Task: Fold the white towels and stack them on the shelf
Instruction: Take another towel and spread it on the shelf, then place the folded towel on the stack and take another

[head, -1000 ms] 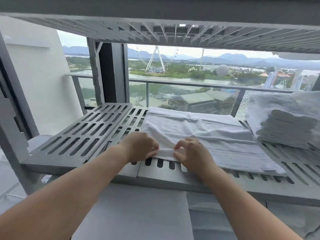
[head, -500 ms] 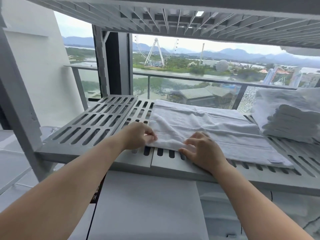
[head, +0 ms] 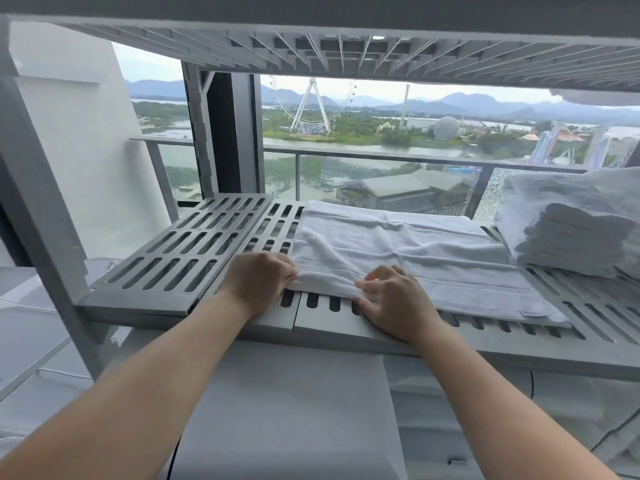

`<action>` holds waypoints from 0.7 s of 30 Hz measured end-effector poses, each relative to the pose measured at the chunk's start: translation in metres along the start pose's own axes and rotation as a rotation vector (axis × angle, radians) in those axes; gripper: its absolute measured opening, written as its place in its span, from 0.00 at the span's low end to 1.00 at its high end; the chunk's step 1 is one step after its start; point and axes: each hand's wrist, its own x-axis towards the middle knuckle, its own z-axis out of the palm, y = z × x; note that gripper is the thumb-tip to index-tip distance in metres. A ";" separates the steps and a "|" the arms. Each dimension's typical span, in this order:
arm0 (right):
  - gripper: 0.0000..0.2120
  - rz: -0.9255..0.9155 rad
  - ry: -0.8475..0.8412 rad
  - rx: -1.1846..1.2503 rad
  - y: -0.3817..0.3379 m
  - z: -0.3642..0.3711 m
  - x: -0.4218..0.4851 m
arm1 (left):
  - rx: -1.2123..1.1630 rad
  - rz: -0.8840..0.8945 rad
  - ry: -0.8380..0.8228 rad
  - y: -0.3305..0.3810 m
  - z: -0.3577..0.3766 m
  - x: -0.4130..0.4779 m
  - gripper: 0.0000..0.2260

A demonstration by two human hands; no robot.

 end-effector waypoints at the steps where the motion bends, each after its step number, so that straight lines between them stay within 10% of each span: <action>1: 0.19 -0.004 -0.002 -0.004 0.000 0.000 0.000 | -0.038 -0.002 -0.010 0.000 0.003 -0.002 0.06; 14: 0.20 -0.002 -0.077 0.005 -0.002 -0.005 -0.002 | 0.148 0.075 -0.403 0.010 -0.013 0.005 0.11; 21: 0.12 -0.004 -0.036 0.021 -0.004 -0.008 -0.006 | 0.333 0.029 -0.315 0.031 -0.005 0.010 0.11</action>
